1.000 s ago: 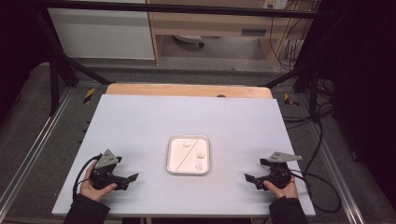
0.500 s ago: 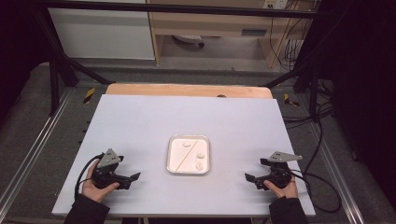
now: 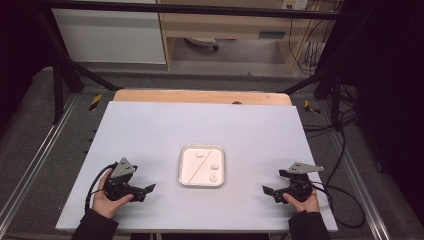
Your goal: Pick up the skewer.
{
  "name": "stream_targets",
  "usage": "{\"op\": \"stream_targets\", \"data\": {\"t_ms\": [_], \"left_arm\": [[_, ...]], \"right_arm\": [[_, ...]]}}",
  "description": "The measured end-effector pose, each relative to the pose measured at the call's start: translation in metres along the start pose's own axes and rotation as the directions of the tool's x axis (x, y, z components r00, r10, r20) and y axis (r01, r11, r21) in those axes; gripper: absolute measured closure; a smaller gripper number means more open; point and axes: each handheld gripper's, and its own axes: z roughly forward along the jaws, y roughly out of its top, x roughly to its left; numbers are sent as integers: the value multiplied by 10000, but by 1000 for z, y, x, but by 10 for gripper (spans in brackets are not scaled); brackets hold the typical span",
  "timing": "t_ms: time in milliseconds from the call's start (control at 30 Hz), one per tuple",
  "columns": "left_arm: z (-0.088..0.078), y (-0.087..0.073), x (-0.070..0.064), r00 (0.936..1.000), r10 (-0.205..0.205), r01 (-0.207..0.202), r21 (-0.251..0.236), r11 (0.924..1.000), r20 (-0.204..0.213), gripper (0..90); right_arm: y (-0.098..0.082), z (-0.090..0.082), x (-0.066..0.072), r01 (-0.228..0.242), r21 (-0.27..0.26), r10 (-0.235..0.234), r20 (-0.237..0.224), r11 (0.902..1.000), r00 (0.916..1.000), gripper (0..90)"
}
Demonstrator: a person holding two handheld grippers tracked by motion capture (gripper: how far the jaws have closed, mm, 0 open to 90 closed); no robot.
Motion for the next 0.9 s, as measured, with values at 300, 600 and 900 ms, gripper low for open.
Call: {"op": "stream_targets", "data": {"t_ms": [300,600,900], "left_arm": [[5,14,-12,9999,146,-146,86,9999,19,60],[13,29,-23,9997,246,-246,55,9997,53,68],[26,45,-36,9993,368,-368,227,9991,34,72]], "right_arm": [[0,0,1,-20,40,20,34,10000,10000,7],[0,0,1,-33,47,33,45,10000,10000,7],[0,0,1,-10,53,10,60,10000,10000,7]]}}
